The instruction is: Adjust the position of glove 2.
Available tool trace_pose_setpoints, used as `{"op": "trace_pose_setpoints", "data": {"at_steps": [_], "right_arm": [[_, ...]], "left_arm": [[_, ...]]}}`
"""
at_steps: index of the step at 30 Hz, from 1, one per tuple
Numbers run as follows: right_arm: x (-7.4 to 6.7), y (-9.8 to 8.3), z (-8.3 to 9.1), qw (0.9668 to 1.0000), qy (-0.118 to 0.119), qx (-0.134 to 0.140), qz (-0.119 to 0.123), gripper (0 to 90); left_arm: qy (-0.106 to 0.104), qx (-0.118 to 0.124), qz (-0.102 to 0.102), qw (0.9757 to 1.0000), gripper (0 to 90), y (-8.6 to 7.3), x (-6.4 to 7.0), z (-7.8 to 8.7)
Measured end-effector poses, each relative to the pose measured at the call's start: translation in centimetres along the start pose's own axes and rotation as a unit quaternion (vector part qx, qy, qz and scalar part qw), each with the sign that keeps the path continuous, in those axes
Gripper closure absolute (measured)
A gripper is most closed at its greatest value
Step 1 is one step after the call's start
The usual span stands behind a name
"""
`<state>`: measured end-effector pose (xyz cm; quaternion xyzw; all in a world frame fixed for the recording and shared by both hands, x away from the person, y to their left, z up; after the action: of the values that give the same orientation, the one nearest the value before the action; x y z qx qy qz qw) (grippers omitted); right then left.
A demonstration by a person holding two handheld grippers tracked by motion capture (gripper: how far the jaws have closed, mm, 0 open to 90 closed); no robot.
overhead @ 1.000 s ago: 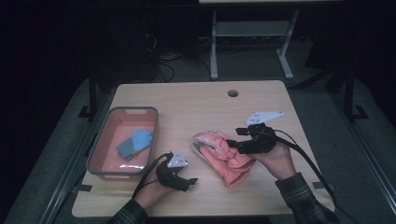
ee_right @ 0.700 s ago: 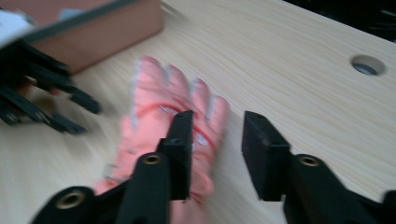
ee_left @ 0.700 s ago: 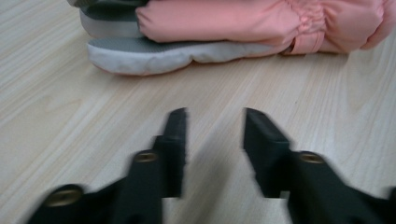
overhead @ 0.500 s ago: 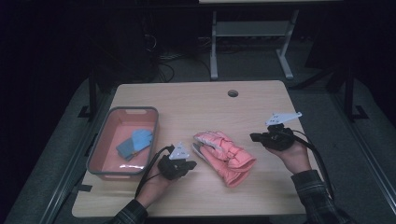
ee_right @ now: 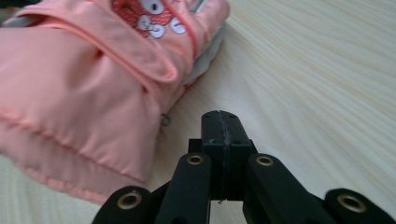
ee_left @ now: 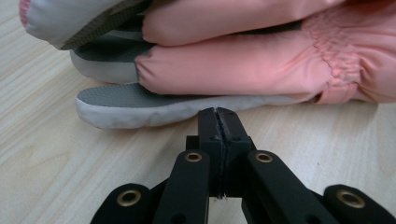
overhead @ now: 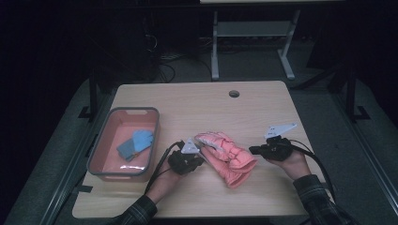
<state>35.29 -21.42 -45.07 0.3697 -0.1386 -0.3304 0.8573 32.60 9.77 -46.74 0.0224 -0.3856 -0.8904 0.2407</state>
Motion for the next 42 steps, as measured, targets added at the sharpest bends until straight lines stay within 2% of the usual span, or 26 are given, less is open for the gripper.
{"op": "trace_pose_setpoints", "data": {"at_steps": [6,15,17,20,25,28,30,33,36,40,42], "right_arm": [[-0.9,-0.3,0.2,0.9998,0.017,-0.005,0.008,90.0],[-2.2,-0.1,0.3,0.9986,0.051,0.005,0.012,90.0],[-2.6,-0.1,0.3,0.9984,0.053,0.003,0.019,90.0],[-3.6,0.0,0.3,0.9975,0.065,0.003,0.029,90.0],[-5.4,0.4,0.2,0.9954,0.083,0.007,0.048,90.0],[-6.5,0.9,-0.1,0.9941,0.091,0.01,0.059,90.0],[-6.8,1.0,-0.2,0.9938,0.094,0.01,0.059,90.0],[-8.1,1.4,-0.7,0.992,0.106,0.011,0.068,90.0],[-8.6,1.6,-0.8,0.9913,0.11,0.016,0.07,90.0],[-9.0,2.0,-1.0,0.9906,0.113,0.015,0.075,90.0],[-9.3,1.8,-0.7,0.99,0.119,0.011,0.075,90.0]], "left_arm": [[0.002,-0.002,0.008,1.0,88.9,0.4,-0.7,-0.4],[0.006,0.003,0.017,0.9998,88.9,1.3,-1.9,-0.9],[0.007,0.004,0.019,0.9998,88.9,1.6,-2.2,-1.0],[0.004,0.011,0.022,0.9997,89.0,2.0,-2.6,-1.2],[-0.014,0.021,0.022,0.9994,89.0,3.0,-3.2,-1.5],[-0.021,0.019,0.016,0.9995,89.0,3.4,-3.4,-1.8],[-0.023,0.019,0.016,0.9994,89.0,3.5,-3.4,-1.9],[-0.035,0.022,0.018,0.999,89.4,3.8,-3.7,-2.2],[-0.038,0.023,0.021,0.9988,89.4,3.7,-3.7,-2.3],[-0.032,0.021,0.026,0.9989,89.2,3.6,-3.9,-1.8],[-0.024,0.018,0.031,0.9991,89.3,3.3,-4.3,-1.0]]}}
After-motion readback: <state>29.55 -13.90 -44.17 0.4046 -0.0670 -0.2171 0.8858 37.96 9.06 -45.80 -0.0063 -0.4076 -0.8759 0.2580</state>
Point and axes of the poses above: each handheld gripper's, and its own axes: z roughly backward along the jaws, y roughly out of its top, x roughly to its right, the point moved 2 cm from there along -z, roughly forward along the jaws, and after that the axes turned 9 degrees about -y, right-handed, at the moved point
